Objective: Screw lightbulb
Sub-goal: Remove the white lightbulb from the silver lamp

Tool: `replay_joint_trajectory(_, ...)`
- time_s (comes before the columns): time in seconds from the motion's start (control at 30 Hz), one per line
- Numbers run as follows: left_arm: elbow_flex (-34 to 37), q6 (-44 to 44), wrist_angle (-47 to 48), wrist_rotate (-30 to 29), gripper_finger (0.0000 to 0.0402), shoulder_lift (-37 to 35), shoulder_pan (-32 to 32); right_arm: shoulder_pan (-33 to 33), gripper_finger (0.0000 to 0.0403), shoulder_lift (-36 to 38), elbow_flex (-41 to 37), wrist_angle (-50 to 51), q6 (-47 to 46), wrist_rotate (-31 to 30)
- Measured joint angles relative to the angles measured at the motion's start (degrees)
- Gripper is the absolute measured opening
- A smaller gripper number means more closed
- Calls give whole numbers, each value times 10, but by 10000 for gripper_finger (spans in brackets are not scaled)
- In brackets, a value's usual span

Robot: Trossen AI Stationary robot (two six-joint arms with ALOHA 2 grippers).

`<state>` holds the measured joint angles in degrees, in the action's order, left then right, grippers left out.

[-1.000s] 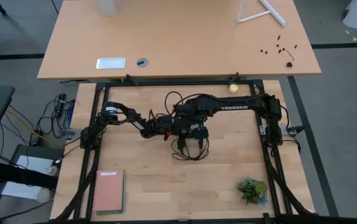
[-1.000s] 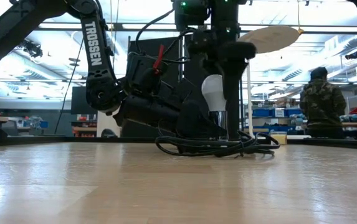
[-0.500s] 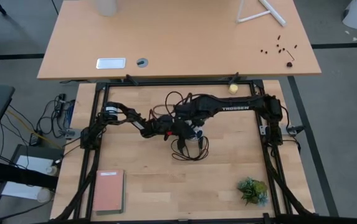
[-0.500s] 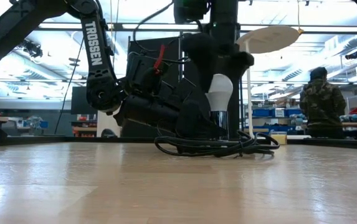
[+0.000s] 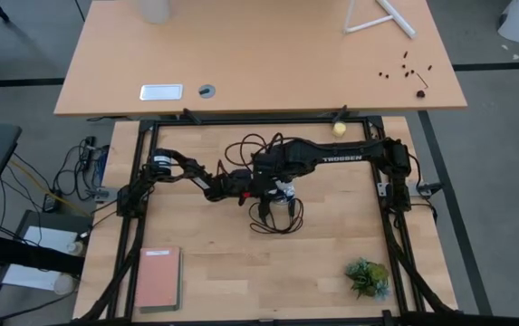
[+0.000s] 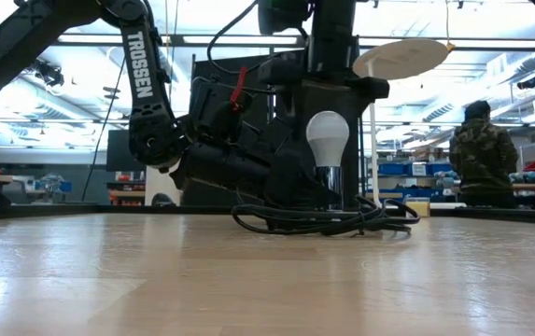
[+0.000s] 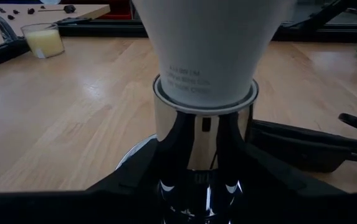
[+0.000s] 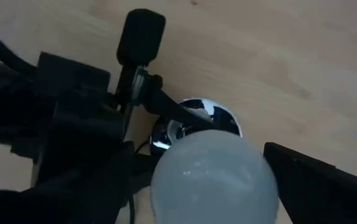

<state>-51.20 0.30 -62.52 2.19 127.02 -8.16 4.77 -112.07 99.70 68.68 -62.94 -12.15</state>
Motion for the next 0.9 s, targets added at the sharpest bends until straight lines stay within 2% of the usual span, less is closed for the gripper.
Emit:
replay_joint_trajectory(0.23,0,-5,-4,-8,185,0,0,-26,347,0,-31,-16,-78,-24)
replay_joint_trajectory(0.5,0,-6,0,-7,185,0,0,-35,346,0,-39,-14,-81,-35)
replay_joint_trajectory(0.7,0,-6,0,-6,185,0,0,-31,333,0,-53,-17,-32,-18)
replay_joint_trajectory(0.9,0,-7,0,-6,185,0,-1,-12,265,0,-55,-24,59,-8)
